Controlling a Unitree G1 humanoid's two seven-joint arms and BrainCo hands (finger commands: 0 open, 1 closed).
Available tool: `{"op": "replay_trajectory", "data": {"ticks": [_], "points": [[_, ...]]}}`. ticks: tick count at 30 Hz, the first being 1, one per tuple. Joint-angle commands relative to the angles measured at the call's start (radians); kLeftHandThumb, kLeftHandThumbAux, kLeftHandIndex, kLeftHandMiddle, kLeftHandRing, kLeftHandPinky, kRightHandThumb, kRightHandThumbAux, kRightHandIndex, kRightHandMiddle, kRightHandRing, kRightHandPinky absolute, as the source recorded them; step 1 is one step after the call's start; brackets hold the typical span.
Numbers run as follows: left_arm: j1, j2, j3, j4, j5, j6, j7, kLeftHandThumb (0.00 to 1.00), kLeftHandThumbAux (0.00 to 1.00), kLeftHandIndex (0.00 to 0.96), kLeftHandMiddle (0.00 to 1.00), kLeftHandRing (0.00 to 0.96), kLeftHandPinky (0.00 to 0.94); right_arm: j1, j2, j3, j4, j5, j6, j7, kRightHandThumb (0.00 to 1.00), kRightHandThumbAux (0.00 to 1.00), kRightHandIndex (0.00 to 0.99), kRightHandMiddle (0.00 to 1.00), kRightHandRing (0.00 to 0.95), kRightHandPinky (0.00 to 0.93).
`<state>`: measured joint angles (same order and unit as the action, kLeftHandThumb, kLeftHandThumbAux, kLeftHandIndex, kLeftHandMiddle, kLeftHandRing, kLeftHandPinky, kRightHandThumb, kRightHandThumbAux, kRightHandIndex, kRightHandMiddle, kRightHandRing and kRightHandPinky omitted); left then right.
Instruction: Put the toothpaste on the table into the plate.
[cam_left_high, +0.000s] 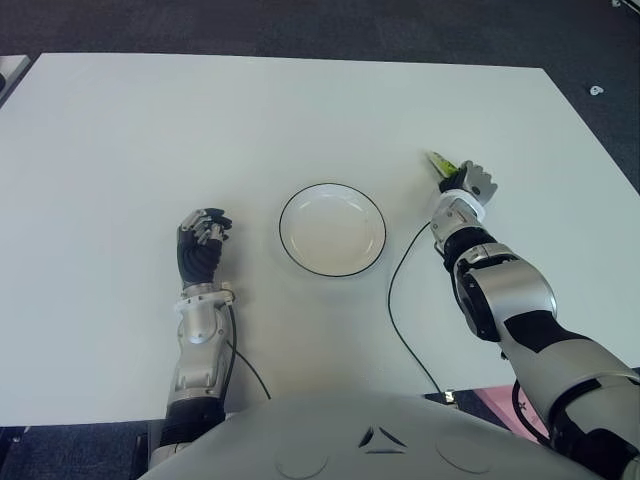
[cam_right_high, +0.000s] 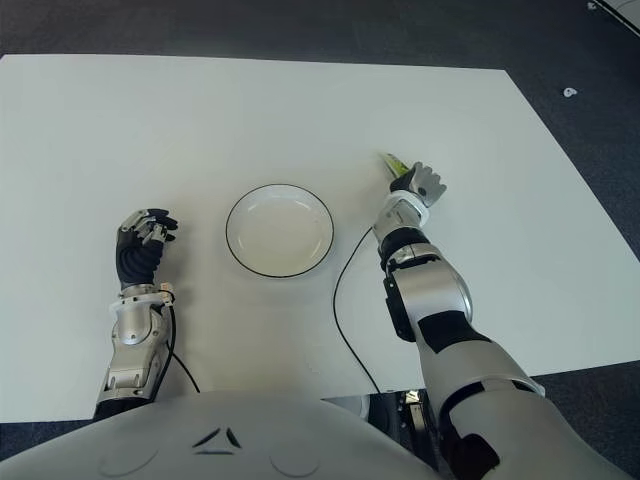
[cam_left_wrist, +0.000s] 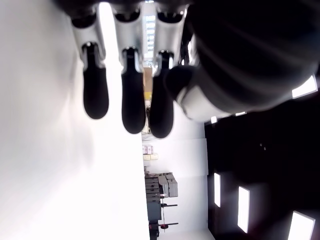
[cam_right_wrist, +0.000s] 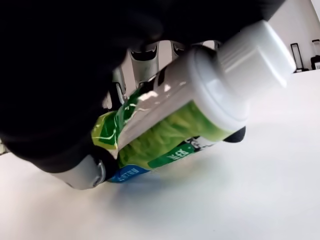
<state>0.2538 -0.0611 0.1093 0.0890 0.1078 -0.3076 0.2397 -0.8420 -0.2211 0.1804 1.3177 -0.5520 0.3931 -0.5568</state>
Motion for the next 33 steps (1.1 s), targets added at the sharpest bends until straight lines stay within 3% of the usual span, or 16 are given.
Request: {"op": "replay_trajectory", "data": {"ticks": [1, 21, 33], "points": [[0.027, -0.001, 0.003, 0.046, -0.003, 0.033, 0.0, 0.713, 0.717, 0.434, 0.517, 0.503, 0.525, 0.093, 0.049, -0.023, 0.05, 0.053, -0.016, 0.055, 0.718, 0.709, 0.437, 0.782, 0.758, 0.792], [0.03, 0.006, -0.001, 0.061, -0.019, 0.0, -0.011, 0.713, 0.717, 0.433, 0.522, 0.506, 0.521, 0.086, 0.024, -0.059, 0.049, 0.059, -0.173, 0.027, 0.725, 0.716, 0.432, 0.854, 0.858, 0.876], [0.032, -0.001, -0.002, 0.054, -0.01, 0.007, 0.001, 0.714, 0.718, 0.433, 0.522, 0.51, 0.516, 0.053, 0.025, -0.093, 0.034, 0.095, -0.263, -0.059, 0.735, 0.713, 0.441, 0.897, 0.887, 0.888]]}}
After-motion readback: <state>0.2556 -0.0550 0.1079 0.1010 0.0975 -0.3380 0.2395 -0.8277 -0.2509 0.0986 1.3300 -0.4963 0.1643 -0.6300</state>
